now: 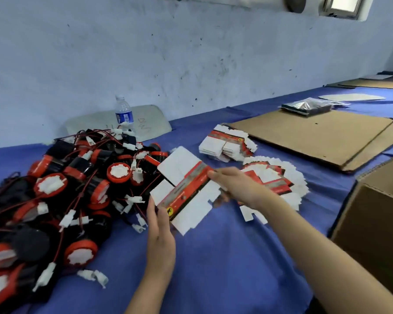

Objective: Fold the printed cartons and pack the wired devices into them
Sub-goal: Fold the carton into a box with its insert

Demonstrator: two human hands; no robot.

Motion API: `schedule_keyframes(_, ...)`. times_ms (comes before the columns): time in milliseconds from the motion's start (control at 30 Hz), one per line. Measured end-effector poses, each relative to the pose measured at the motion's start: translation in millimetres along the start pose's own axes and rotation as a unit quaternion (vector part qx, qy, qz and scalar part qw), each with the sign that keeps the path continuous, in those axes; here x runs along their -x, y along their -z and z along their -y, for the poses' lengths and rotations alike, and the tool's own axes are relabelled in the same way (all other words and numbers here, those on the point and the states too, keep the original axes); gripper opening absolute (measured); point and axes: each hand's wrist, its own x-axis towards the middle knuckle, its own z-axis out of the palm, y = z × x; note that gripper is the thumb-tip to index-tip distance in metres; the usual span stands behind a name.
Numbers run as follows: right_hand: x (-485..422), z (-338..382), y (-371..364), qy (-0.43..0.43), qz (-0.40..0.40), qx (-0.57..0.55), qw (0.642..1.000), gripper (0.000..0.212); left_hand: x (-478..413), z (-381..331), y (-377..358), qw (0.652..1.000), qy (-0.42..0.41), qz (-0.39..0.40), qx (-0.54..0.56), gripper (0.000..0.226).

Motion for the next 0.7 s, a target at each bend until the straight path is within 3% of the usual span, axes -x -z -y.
schedule_keyframes(67,-7,-40,-29,-0.001,-0.009,-0.001,1.000,0.023,-2,-1,7,0.999,0.000,-0.015,0.028,0.053)
schedule_keyframes(167,-8,-71,-53,0.051,-0.094,0.066,0.992,0.014,-5,-6,13,0.999,0.007,-0.007,0.040,0.044)
schedule_keyframes(300,-9,-77,-61,0.117,-0.096,0.030,0.988,0.047,1,-11,8,0.999,-0.007,0.039,0.001,0.035)
schedule_keyframes(367,-9,-79,-61,0.133,-0.076,0.021,0.988,0.052,5,-12,4,0.996,0.003,0.089,0.023,0.043)
schedule_keyframes(500,-8,-81,-61,0.153,-0.063,0.045,0.985,0.046,10,-18,1,0.985,-0.015,0.162,0.059,0.087)
schedule_keyframes(700,-2,-76,-64,0.132,0.008,-0.042,0.990,0.064,12,-16,-2,0.987,-0.037,0.155,0.030,0.090)
